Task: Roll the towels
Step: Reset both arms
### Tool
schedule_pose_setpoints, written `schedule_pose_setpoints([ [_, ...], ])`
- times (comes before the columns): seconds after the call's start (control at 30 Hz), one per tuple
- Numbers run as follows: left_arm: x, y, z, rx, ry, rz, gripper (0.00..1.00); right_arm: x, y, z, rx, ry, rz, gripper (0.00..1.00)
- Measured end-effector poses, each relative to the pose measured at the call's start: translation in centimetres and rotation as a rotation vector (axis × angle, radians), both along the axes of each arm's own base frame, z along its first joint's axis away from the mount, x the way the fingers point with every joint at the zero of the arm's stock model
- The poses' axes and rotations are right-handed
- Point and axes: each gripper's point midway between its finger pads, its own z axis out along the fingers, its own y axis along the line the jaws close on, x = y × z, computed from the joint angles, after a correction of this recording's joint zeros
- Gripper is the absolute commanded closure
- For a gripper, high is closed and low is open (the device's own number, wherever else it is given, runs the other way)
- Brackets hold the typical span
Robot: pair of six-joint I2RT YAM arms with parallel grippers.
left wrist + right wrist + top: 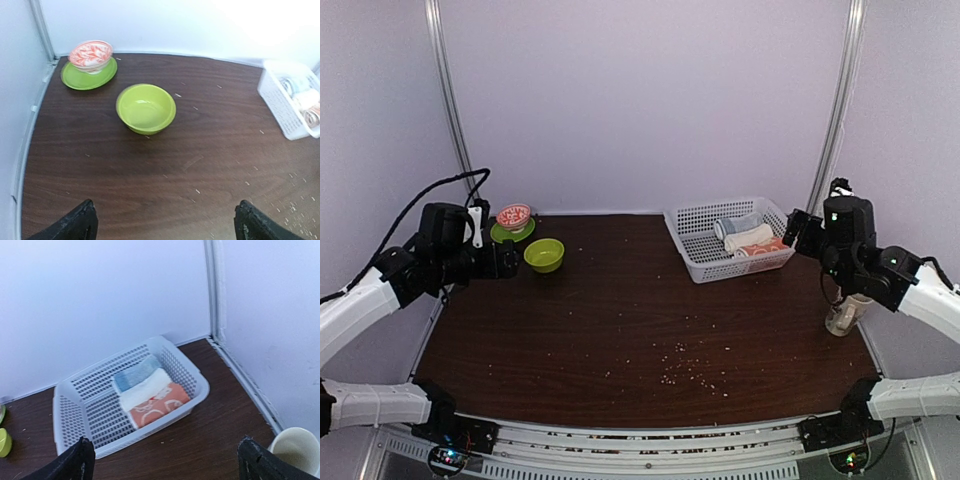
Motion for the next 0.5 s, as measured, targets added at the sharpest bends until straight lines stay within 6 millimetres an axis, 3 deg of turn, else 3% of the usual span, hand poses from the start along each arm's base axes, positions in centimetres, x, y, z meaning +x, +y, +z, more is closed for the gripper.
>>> schedule_pose_setpoints([
  [0.1,2.8,2.7,0.3,0.009,0.022,0.095,0.02,0.3,-2.8,-0.7,-0.016,0.047,-0.101,0.0],
  [0.2,4.9,5.1,0.5,0.02,0.035,0.162,0.02,-0.3,-3.7,-1.7,-0.02,0.058,-0.124,0.0],
  [0.37,4.9,5.4,1.2,0.07,0.015,0.132,0.03,-1.6,-3.5,-3.4,-0.033,0.054,-0.044,0.0],
  [0.5,3.5,5.7,1.5,0.067,-0.04,0.131,0.02,-2.1,-3.2,-3.8,-0.017,-0.01,0.009,0.0],
])
